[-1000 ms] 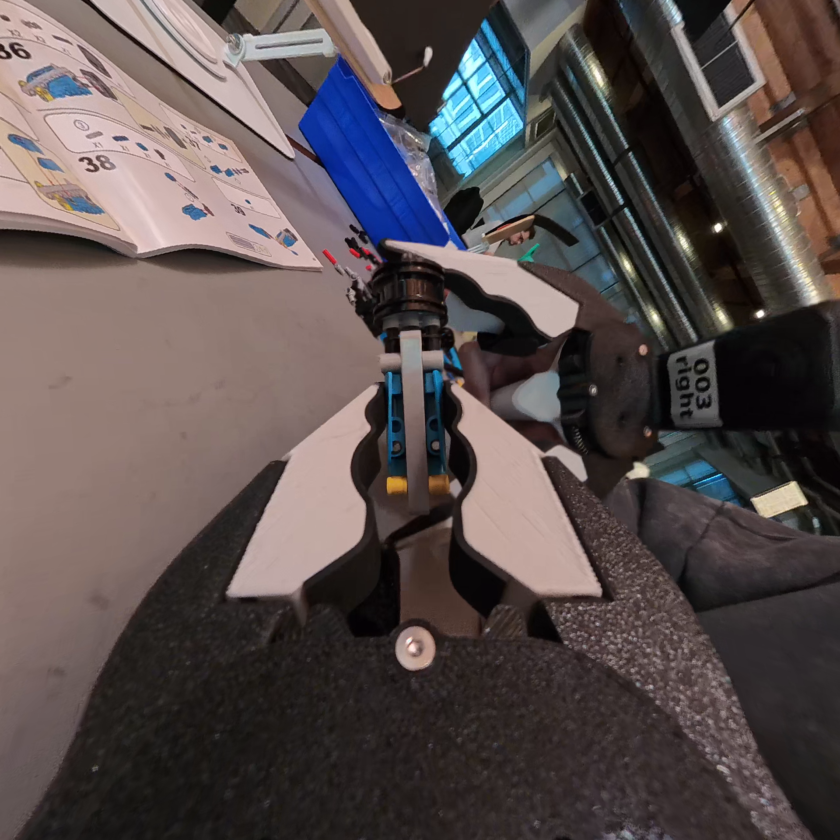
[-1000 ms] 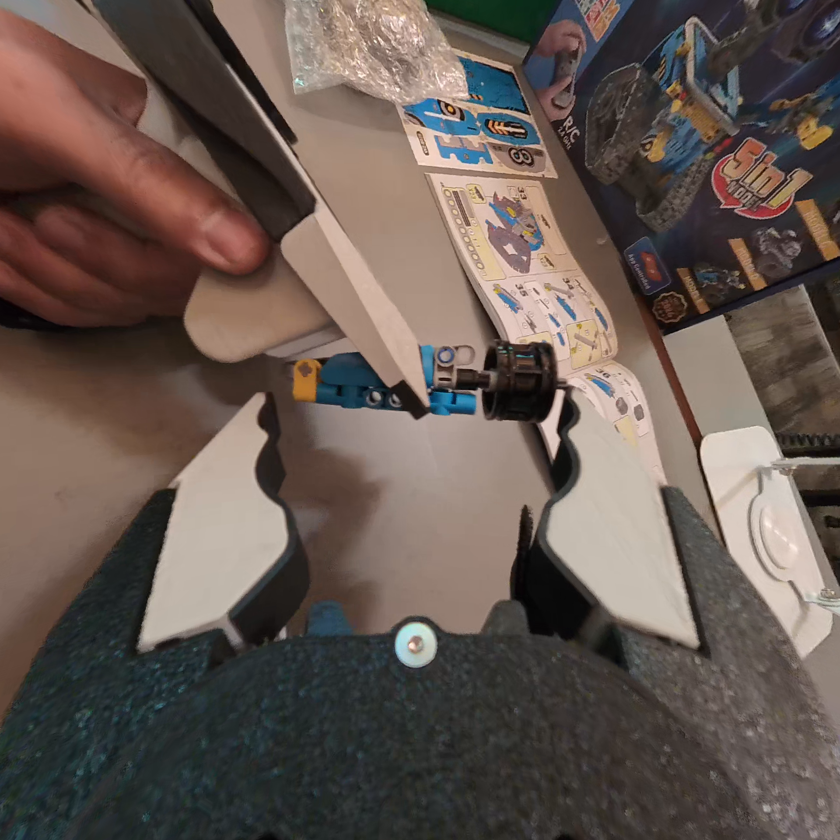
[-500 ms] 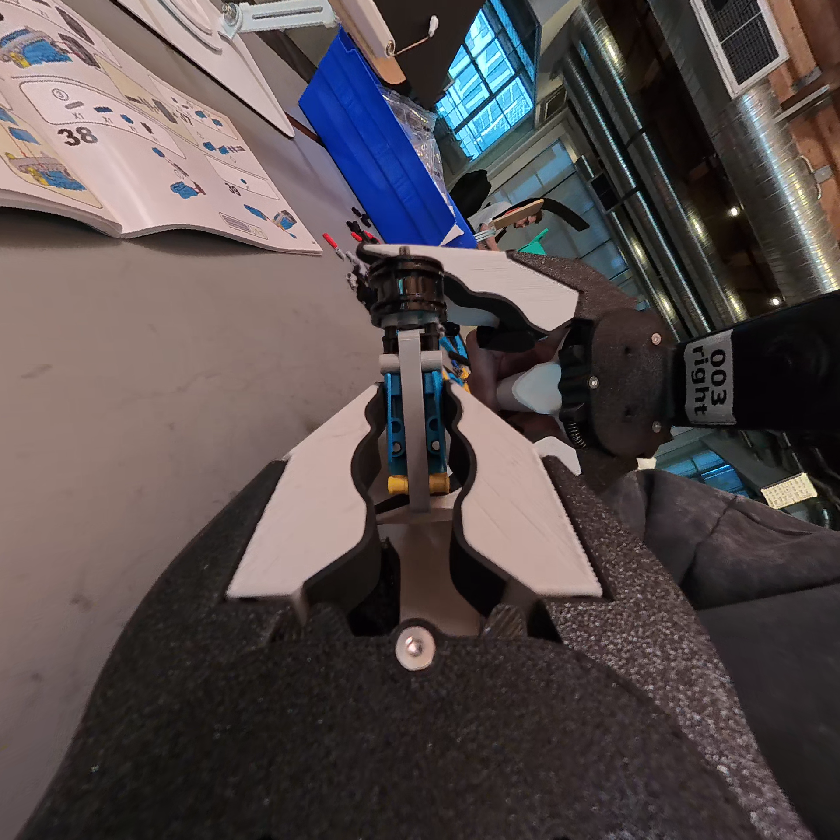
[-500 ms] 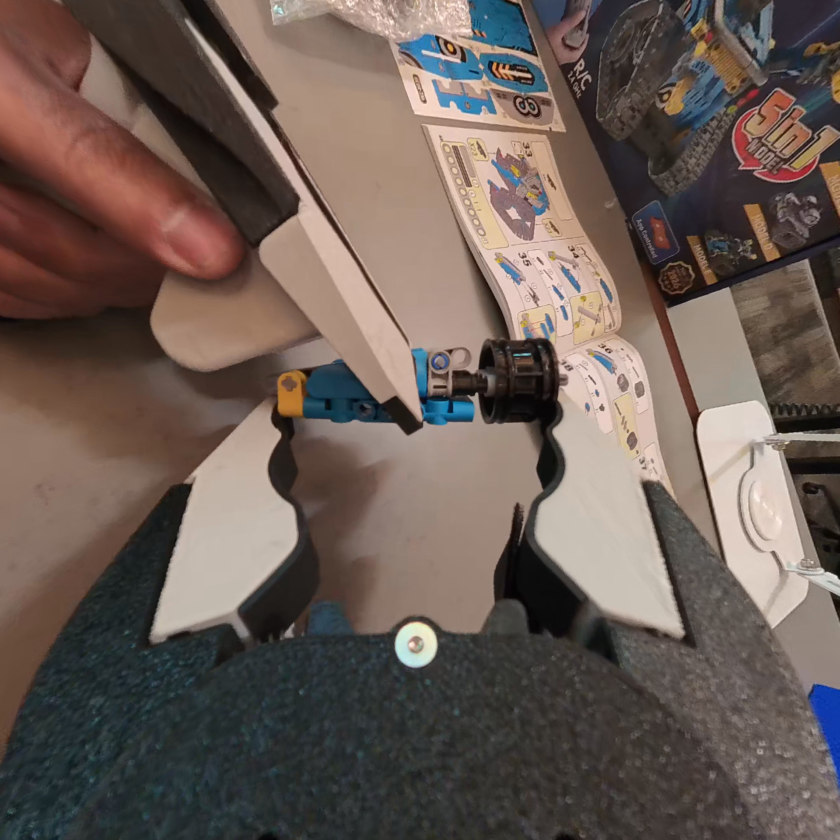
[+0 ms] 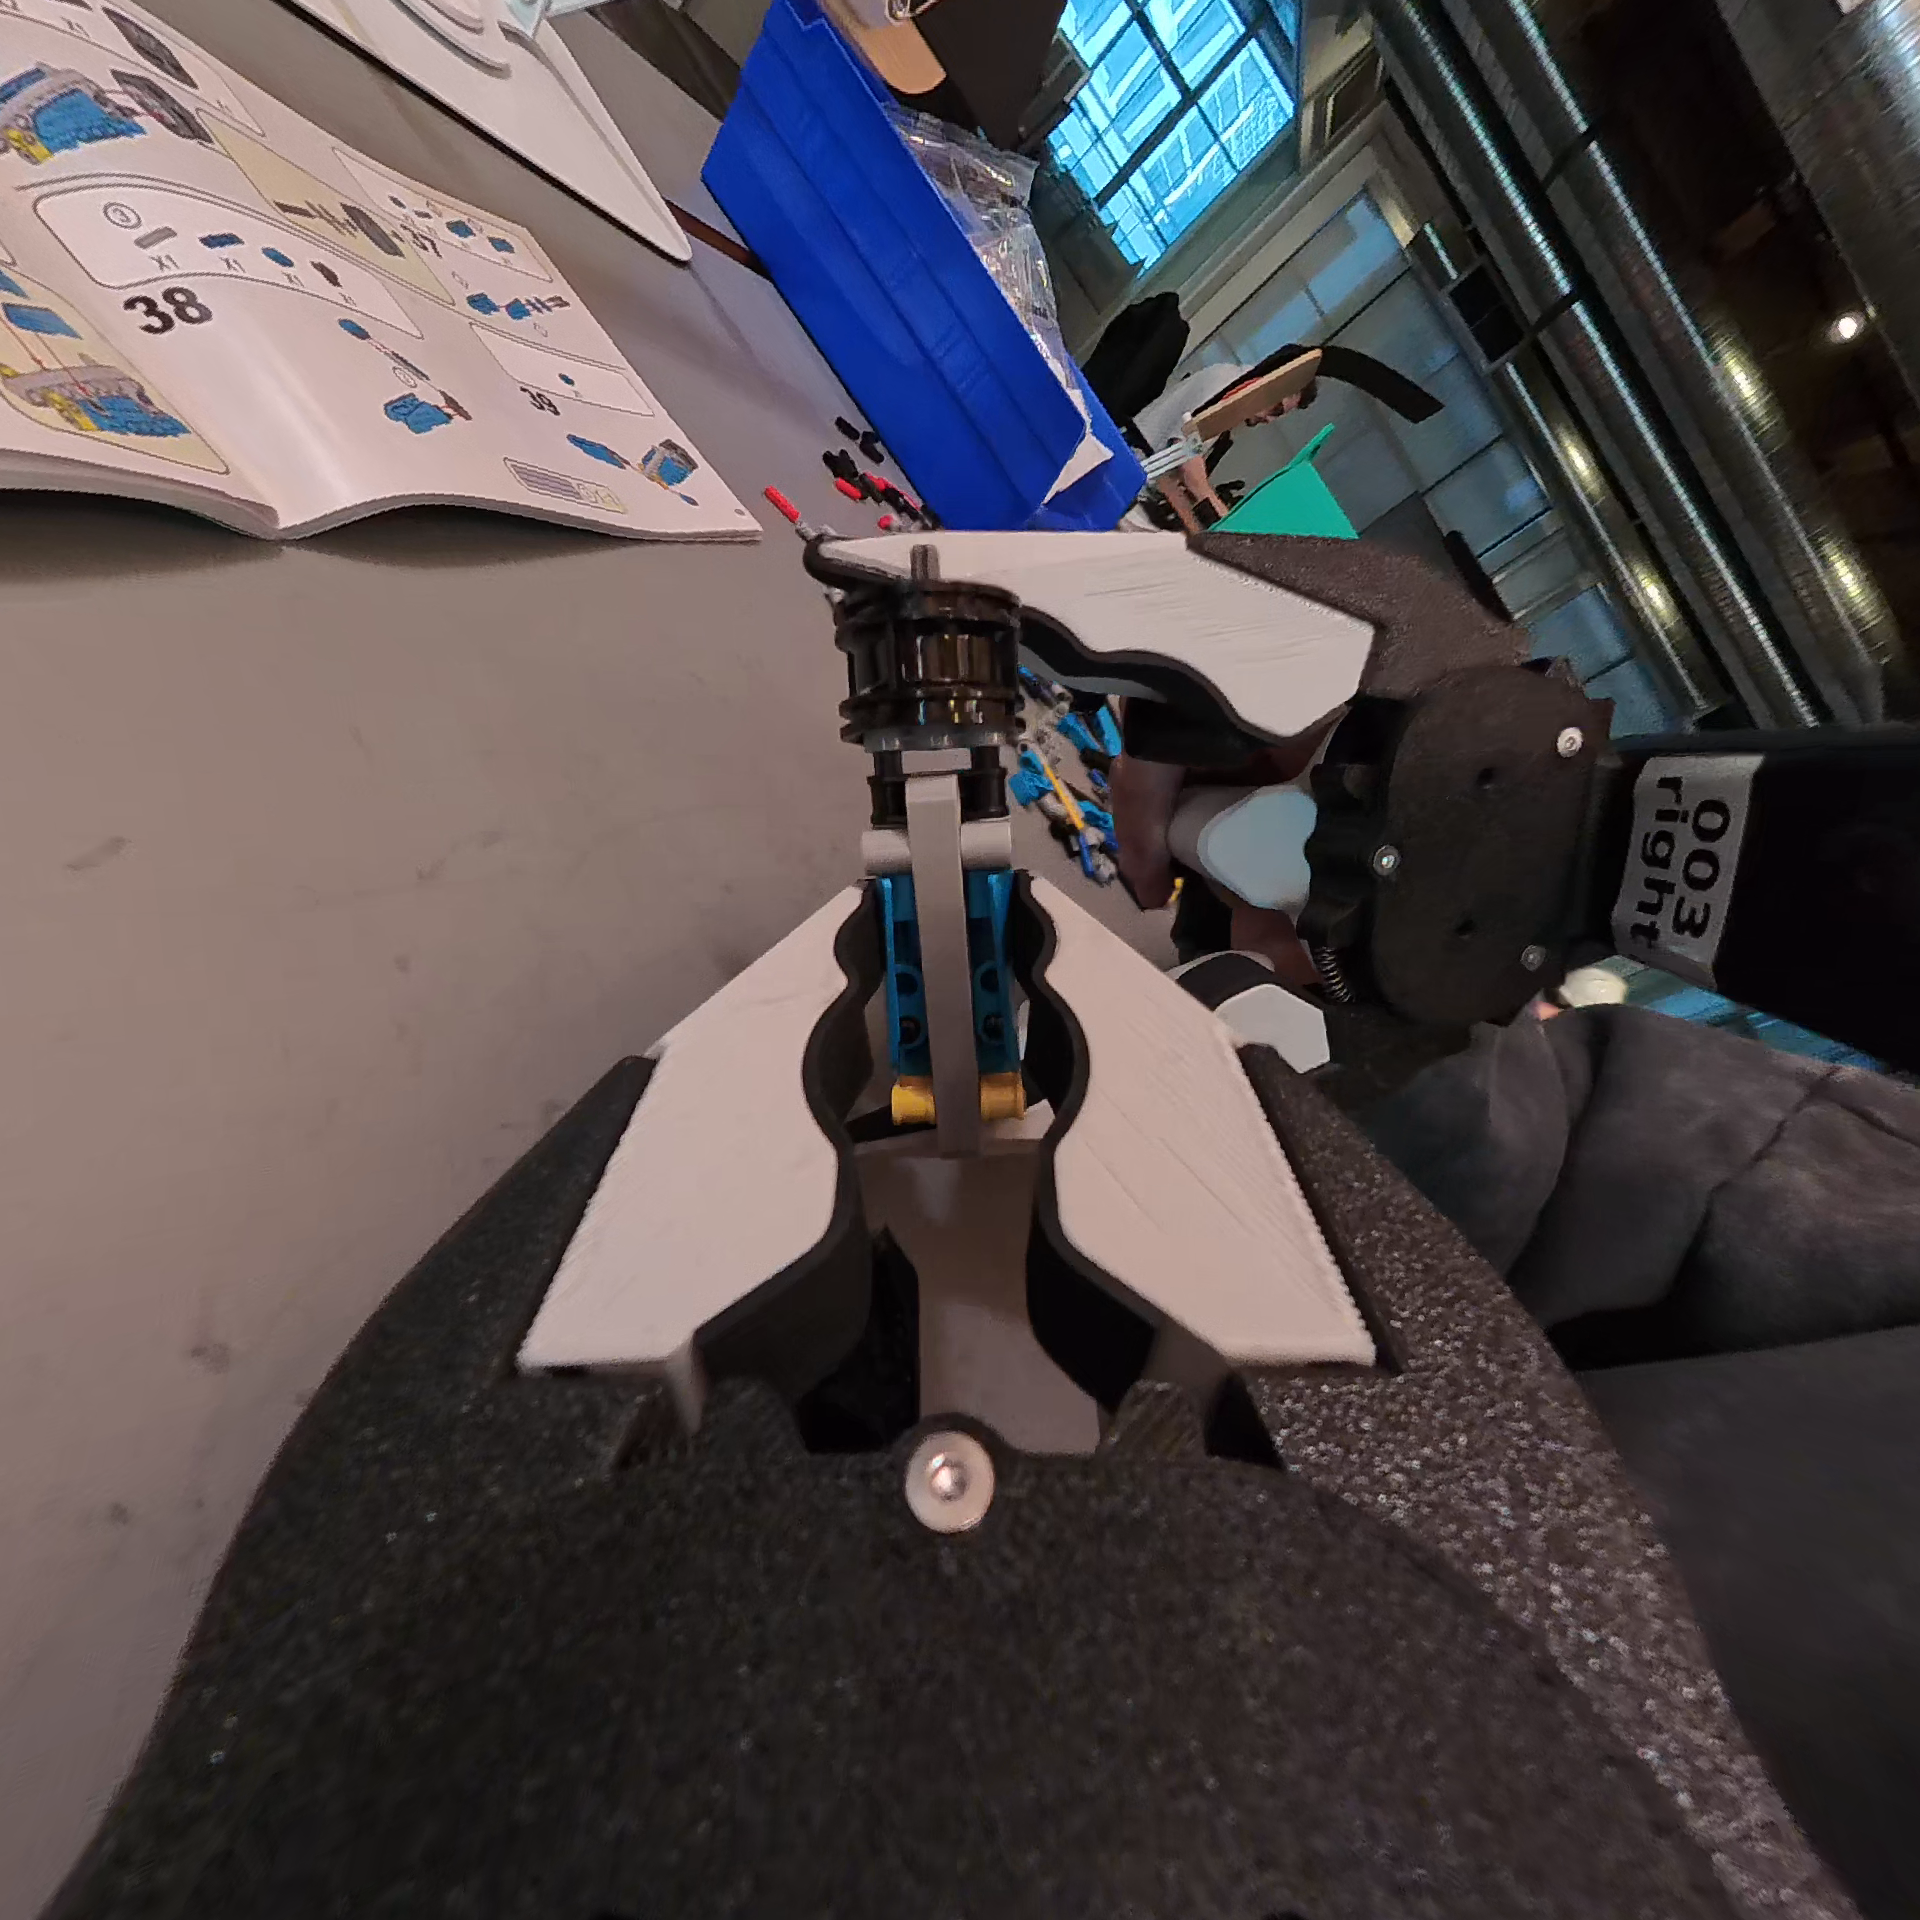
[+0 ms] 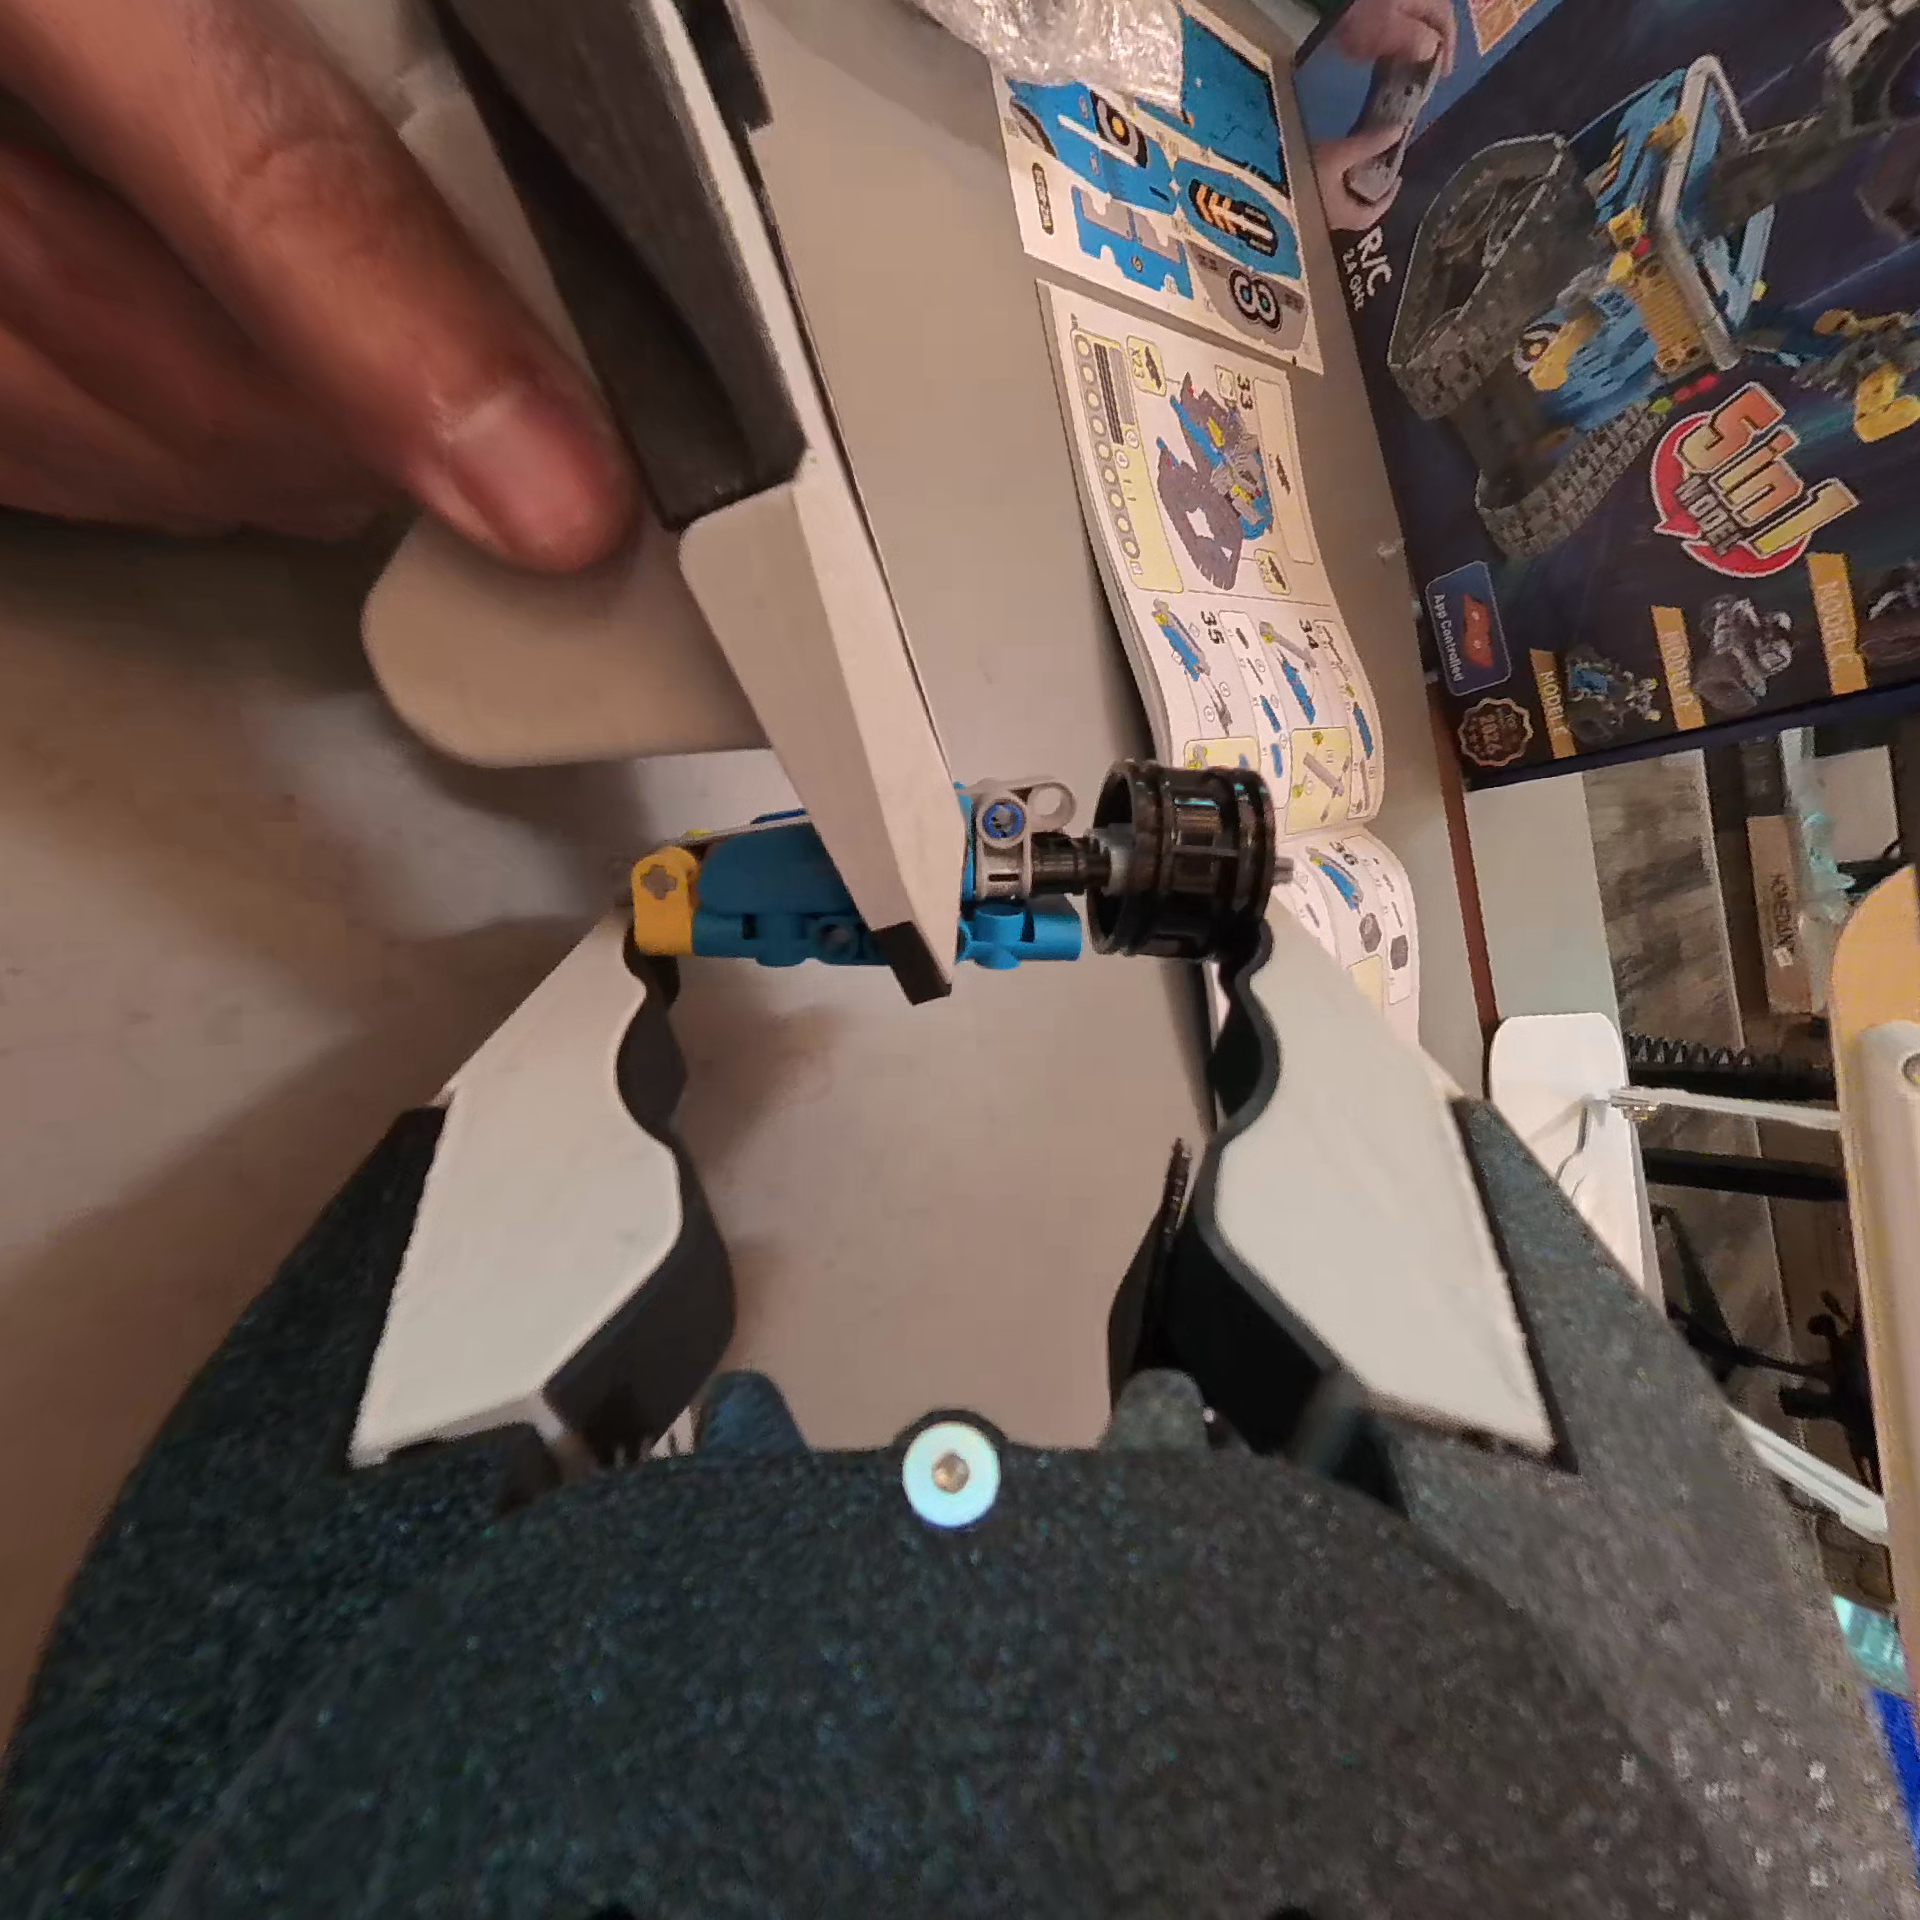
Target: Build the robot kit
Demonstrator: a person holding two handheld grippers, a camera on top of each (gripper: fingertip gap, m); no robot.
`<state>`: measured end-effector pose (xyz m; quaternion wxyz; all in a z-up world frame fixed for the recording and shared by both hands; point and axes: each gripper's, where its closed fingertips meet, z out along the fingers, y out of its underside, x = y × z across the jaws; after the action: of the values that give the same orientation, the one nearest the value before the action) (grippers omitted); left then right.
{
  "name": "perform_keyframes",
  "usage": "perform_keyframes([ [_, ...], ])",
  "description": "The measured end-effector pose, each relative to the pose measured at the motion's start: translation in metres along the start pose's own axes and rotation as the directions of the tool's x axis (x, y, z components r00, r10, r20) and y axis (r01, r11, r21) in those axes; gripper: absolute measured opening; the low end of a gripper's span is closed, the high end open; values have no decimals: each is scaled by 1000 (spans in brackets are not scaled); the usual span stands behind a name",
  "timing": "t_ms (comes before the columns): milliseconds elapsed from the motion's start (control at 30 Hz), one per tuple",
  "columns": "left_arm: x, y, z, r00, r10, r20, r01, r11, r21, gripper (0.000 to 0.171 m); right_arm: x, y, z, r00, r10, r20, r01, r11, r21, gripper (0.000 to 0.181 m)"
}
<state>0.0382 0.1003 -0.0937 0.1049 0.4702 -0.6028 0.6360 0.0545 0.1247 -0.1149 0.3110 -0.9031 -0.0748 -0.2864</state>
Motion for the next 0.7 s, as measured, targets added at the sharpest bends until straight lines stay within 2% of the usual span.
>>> perform_keyframes([
  [67,-2,0,1,999,28,27,-28,1000,-6,24,0,0,1,1000,-2,16,2,1000,24,105],
  [200,-1,5,3,991,123,47,-120,991,-56,26,4,-1,0,999,-35,-31,37,997,70,107],
  [233,-2,9,5,991,123,47,-119,989,-86,35,7,-1,0,997,-50,-64,55,995,79,107],
  [300,-3,6,3,996,82,33,-80,994,-73,66,11,0,-3,991,-76,-110,85,993,78,107],
  [367,0,-12,-4,999,39,-14,-39,999,15,75,12,-3,-6,986,-97,-139,110,990,91,107],
  [500,14,-31,-15,991,96,-90,-86,991,106,57,-4,-18,-9,967,-204,-153,225,965,132,107],
  [600,24,-29,-17,979,168,-118,-157,983,100,31,-13,-24,-11,953,-257,-160,280,948,148,107],
  [700,24,-27,-18,977,185,-107,-174,980,101,31,-15,-25,-12,951,-261,-164,286,946,151,106],
])
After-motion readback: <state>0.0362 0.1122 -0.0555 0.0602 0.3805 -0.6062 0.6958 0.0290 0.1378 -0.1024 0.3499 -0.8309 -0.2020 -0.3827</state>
